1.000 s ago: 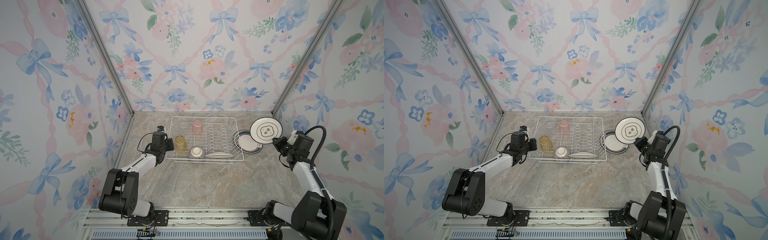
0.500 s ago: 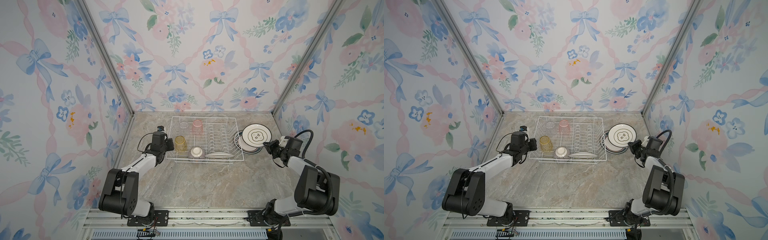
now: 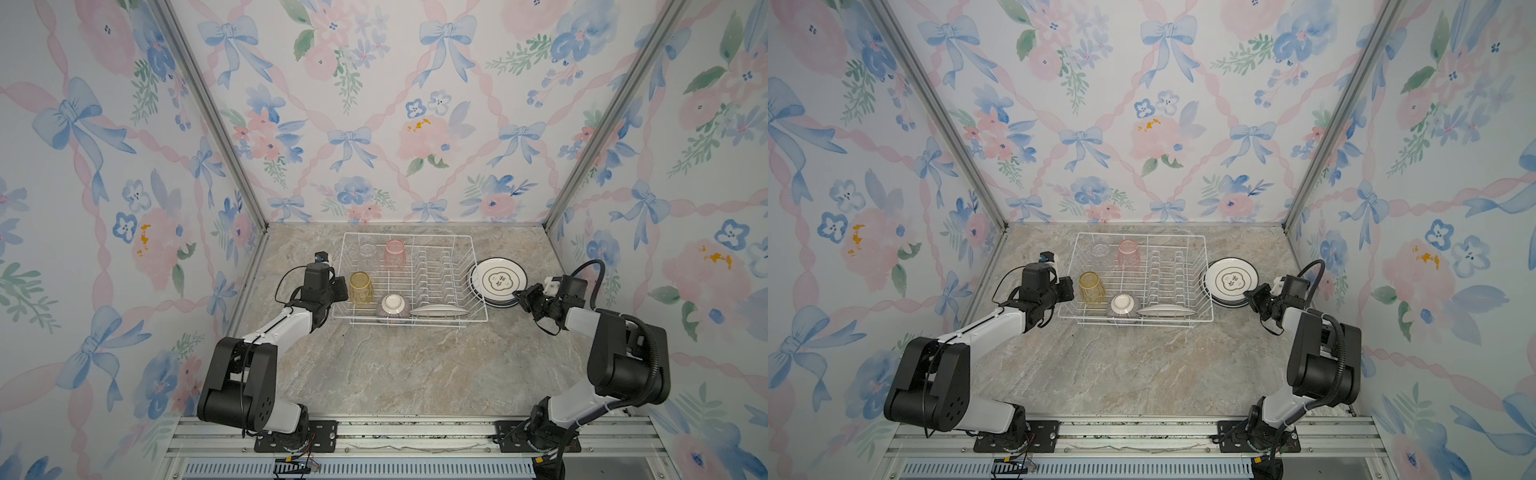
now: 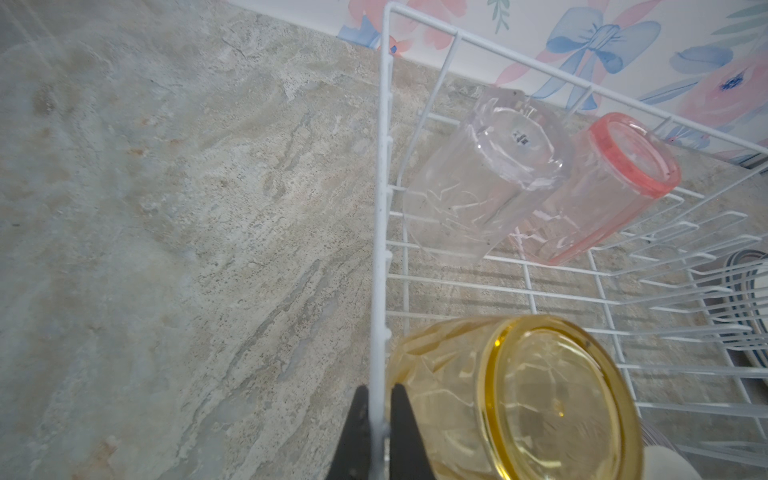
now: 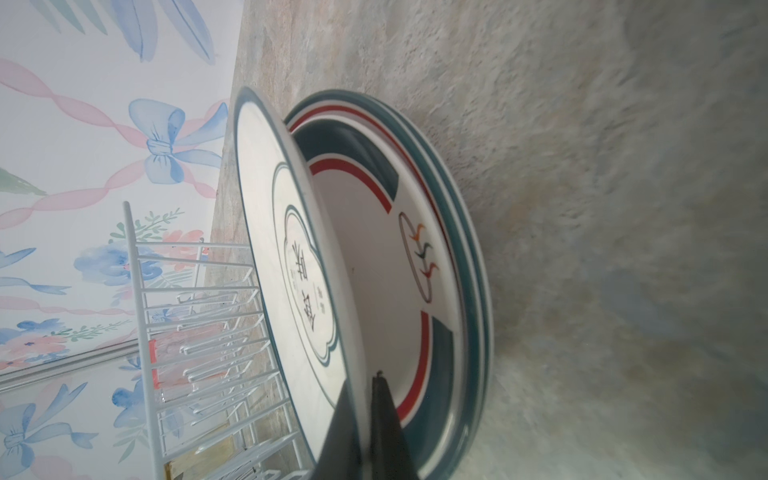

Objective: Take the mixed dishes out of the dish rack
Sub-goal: 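Lower the white plate onto the plate stack beside the rack, then open the right gripper and raise it off the stack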

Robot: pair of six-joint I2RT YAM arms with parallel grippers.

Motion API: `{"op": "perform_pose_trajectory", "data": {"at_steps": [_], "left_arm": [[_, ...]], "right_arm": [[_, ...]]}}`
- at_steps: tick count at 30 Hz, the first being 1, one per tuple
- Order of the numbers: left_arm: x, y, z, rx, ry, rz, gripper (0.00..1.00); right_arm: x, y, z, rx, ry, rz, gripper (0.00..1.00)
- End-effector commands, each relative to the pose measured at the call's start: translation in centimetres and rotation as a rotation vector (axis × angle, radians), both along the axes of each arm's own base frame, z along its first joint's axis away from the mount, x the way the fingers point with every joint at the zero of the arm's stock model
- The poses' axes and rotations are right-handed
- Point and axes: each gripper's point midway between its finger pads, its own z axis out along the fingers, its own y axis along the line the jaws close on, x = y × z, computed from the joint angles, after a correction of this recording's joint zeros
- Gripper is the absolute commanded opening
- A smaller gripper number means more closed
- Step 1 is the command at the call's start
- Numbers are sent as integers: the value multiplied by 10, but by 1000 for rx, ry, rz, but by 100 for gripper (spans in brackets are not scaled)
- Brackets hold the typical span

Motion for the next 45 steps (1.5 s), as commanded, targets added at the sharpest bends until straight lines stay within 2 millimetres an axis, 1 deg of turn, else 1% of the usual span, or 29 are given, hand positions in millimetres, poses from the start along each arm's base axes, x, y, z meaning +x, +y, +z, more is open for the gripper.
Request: {"op": "perform_pose_trajectory", "data": {"at_steps": [1,6,8,10,14,23,27,29,33,41,45], "left_arm": [[-19,-2,-36,31,136,-28,0],[-19,-2,-37,31,139,-27,0],[-20,-2,-38,32,140,-28,0],[-20,-1,-38,32,141,-25,0],[-20,-2,-39,30,143,-25,0],[-23,-1,-40,32,145,-22,0],[-23,-1,-40,34,144,-22,0],[-23,0,-40,34,145,-21,0],[-23,0,-41,32,144,-20,0],[-24,-1,-41,29,140,-22,0],[-24,-1,-40,30,139,-21,0]], "right_arm": [[10,5,8,-9,-39,36,0],[10,5,7,-13,-33,42,1],[9,5,7,-15,-26,48,8],[7,6,4,-21,-14,53,10],[2,6,3,-33,6,64,19],[-6,8,2,-53,36,87,30],[-13,10,4,-63,55,103,33],[-16,12,7,-62,64,113,34],[-23,13,15,-115,74,155,37],[-37,15,13,-142,112,185,38],[-43,12,18,-171,115,188,39]]}}
